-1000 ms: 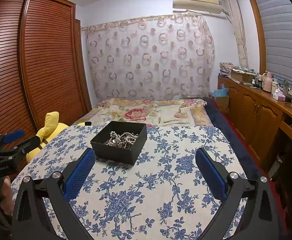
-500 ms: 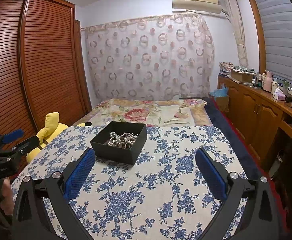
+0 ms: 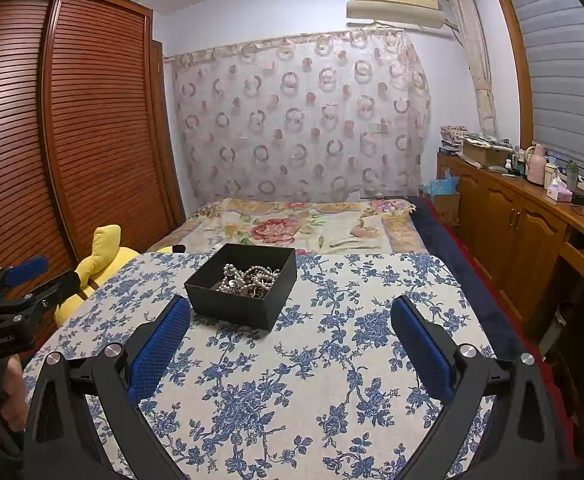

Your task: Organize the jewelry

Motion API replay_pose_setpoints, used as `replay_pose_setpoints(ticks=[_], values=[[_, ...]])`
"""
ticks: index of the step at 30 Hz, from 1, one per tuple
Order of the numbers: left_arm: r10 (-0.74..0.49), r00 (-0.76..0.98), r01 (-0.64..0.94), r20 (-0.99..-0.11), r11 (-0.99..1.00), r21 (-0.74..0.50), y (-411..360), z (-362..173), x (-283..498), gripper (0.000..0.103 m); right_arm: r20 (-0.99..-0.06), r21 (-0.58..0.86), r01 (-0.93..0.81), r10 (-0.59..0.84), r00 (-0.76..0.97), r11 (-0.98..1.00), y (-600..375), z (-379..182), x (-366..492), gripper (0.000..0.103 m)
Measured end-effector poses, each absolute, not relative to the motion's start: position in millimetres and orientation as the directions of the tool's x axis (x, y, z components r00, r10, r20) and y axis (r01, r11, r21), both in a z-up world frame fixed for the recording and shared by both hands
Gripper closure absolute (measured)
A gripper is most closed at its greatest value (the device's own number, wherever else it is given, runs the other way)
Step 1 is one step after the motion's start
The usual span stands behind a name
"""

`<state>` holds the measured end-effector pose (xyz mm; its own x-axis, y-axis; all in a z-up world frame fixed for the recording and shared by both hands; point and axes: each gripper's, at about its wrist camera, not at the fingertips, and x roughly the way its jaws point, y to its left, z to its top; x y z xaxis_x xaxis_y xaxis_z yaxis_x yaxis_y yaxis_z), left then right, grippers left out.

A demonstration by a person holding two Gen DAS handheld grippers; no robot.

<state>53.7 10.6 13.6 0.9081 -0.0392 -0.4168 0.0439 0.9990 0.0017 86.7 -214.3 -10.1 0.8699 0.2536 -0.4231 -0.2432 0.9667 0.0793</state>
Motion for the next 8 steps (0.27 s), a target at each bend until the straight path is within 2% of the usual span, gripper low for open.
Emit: replay_pose_setpoints(ticks=[8], values=[[-0.036,0.907,0.039,-0.420,0.999,-0.001,9.7,14.0,52.9,0.007,-0.423,0.081,-0.244,0.255,0.869,0.966,-213.3,-10.1,86.3,0.002]])
